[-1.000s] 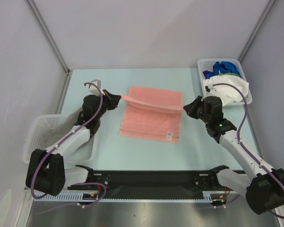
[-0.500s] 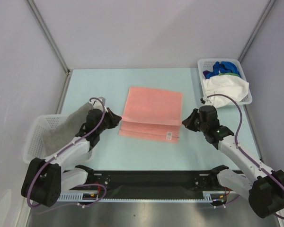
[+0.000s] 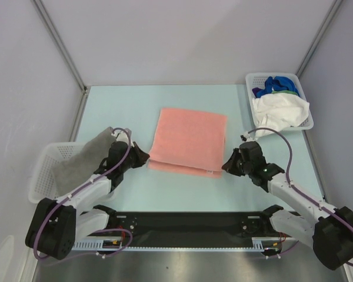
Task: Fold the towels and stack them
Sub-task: Fold the towel
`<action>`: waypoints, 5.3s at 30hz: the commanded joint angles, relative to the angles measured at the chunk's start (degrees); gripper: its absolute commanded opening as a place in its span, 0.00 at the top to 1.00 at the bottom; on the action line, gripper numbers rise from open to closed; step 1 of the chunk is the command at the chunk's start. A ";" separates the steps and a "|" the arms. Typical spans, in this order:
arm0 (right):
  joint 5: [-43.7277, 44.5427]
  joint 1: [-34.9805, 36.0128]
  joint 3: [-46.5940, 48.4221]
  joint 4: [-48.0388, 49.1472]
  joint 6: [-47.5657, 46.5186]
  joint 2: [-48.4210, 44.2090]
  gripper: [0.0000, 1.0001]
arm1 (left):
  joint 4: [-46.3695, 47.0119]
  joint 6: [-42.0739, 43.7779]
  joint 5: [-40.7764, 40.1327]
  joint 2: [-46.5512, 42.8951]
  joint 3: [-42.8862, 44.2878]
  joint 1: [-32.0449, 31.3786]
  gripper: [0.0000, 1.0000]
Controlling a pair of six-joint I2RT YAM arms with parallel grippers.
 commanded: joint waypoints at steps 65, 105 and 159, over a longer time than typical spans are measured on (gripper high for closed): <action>3.84 -17.32 65.27 -4.90 -5.70 68.58 0.58 | -24.15 16.90 1.65 73.41 84.80 3.34 0.56; 5.69 -17.67 61.94 -4.03 -10.54 62.70 0.51 | -31.71 15.32 1.82 78.96 92.10 3.43 0.59; 10.00 -14.85 78.72 -7.20 -17.74 70.34 1.00 | -15.82 12.07 7.18 70.26 85.16 5.54 1.00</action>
